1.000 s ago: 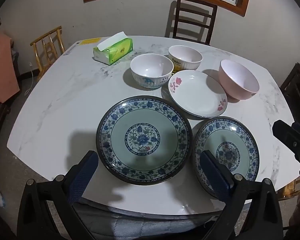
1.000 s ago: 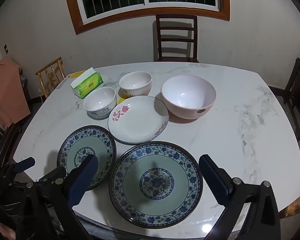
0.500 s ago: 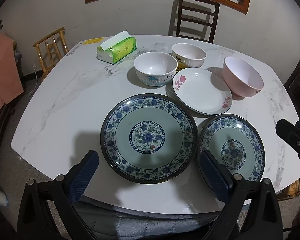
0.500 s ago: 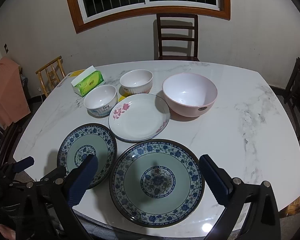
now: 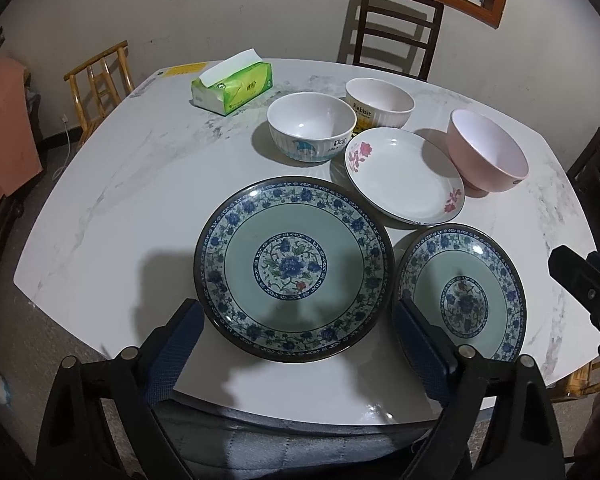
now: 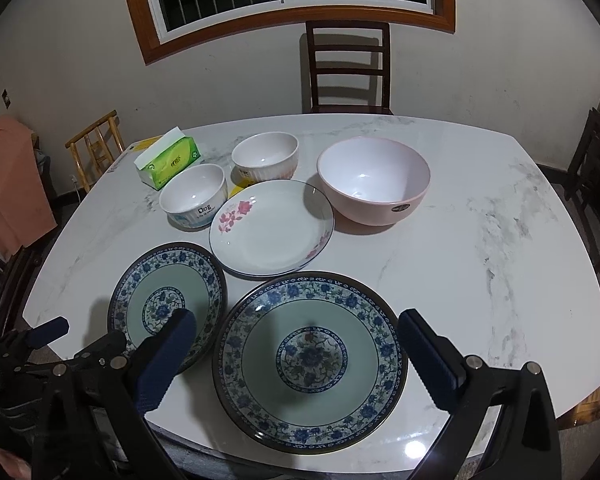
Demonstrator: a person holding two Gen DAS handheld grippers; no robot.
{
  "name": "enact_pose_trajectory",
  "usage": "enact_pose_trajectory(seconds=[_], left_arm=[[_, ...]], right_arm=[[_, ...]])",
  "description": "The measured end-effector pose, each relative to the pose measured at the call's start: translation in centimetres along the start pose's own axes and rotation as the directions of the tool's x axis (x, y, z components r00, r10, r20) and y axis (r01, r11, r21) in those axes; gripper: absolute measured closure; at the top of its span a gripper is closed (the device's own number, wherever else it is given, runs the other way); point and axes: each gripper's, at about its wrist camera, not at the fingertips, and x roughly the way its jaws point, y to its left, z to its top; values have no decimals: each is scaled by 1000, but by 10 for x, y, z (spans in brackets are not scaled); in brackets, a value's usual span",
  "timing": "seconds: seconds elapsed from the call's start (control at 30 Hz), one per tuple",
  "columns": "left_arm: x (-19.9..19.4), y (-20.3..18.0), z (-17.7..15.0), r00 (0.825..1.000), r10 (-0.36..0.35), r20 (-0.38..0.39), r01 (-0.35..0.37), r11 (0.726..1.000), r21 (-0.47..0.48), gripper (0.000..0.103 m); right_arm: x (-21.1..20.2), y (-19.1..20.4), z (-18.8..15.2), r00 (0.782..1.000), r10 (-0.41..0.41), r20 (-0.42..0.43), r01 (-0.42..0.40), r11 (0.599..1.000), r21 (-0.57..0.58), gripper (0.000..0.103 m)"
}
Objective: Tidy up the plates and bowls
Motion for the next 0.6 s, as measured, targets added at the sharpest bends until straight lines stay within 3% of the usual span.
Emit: enact_pose_trajectory(seconds=[0.6], left_arm=[[-1, 2, 1, 1000, 15, 5, -15, 1000, 0, 10]], right_arm=[[1, 0, -1, 1000, 6, 0, -6, 1000, -4, 0]])
